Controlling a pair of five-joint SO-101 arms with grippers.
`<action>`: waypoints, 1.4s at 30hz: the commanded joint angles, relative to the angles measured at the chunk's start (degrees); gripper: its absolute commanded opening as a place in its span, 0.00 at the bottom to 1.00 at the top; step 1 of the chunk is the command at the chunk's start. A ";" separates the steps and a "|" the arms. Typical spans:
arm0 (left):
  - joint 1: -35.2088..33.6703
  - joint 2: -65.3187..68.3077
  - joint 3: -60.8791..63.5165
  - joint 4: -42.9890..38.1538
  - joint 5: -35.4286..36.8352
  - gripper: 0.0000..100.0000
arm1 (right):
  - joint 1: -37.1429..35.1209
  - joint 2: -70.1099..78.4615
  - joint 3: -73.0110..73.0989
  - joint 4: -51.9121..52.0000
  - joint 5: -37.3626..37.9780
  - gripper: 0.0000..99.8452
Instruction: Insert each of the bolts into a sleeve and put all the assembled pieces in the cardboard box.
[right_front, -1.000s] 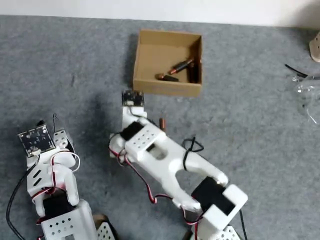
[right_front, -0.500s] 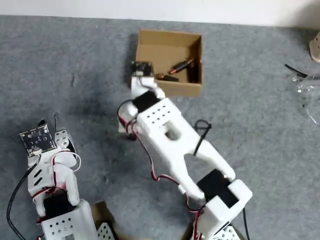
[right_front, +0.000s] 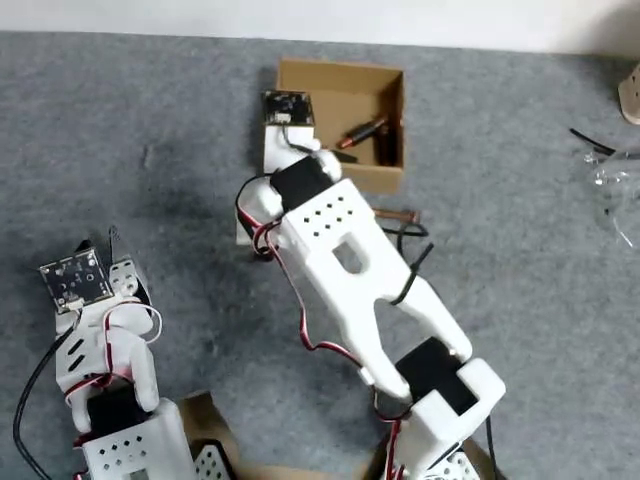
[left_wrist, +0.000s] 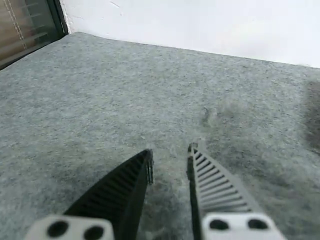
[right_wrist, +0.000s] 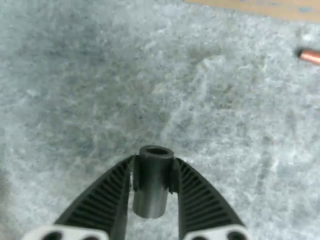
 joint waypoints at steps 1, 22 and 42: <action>1.10 -1.01 0.57 -1.05 0.00 0.12 | 1.36 -0.92 -3.21 -0.48 0.88 0.00; 1.19 -1.01 0.57 -1.05 0.00 0.12 | -0.31 -0.92 -1.01 -3.21 6.07 0.17; 1.19 -1.01 0.57 -1.14 0.00 0.12 | -4.53 -0.84 23.25 -20.53 7.21 0.22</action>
